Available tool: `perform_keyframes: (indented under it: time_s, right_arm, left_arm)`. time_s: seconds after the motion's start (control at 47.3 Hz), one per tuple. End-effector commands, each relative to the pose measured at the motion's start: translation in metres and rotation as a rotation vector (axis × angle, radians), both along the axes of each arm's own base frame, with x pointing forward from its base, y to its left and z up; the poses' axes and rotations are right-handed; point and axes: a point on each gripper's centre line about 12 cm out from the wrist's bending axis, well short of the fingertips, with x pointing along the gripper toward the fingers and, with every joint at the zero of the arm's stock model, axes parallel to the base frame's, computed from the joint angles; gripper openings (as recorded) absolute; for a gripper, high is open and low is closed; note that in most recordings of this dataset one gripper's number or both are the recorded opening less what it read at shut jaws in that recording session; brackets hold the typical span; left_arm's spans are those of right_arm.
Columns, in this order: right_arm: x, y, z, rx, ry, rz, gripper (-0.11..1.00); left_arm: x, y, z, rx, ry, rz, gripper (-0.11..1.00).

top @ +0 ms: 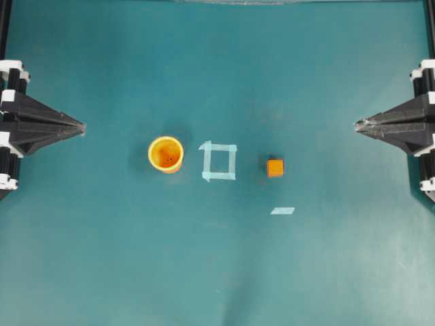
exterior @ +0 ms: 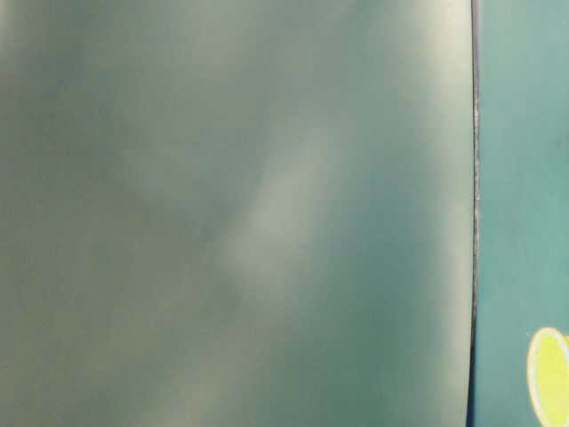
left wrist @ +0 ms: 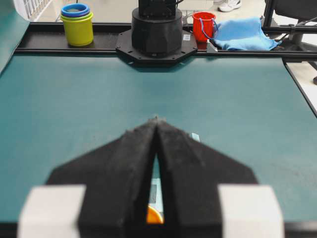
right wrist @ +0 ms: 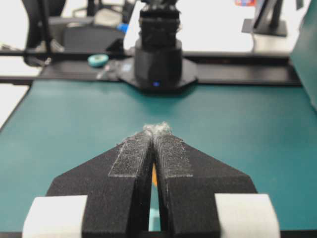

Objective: Move the block backward with right arm.
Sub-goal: 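Raise the right gripper and open its fingers toward the orange cube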

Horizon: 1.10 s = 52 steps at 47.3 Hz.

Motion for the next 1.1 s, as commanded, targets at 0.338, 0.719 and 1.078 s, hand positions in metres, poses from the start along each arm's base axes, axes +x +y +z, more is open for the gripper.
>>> perform_keyframes:
  time_s: [0.338,0.719,1.078]
  right_arm:
    - [0.005,-0.001,0.01,0.014,0.032,-0.007,0.0]
    - [0.013,-0.009,0.004,0.044,0.079,-0.042,0.29]
    - [0.046,-0.017,-0.035,0.086,0.307,-0.077,0.52]
  left_arm:
    - [0.006,-0.001,0.008,0.008,0.021,-0.007,0.0]
    - [0.008,-0.001,0.007,0.005,0.052,-0.007,0.0]
    - [0.008,-0.001,0.005,-0.011,0.069,-0.007,0.0]
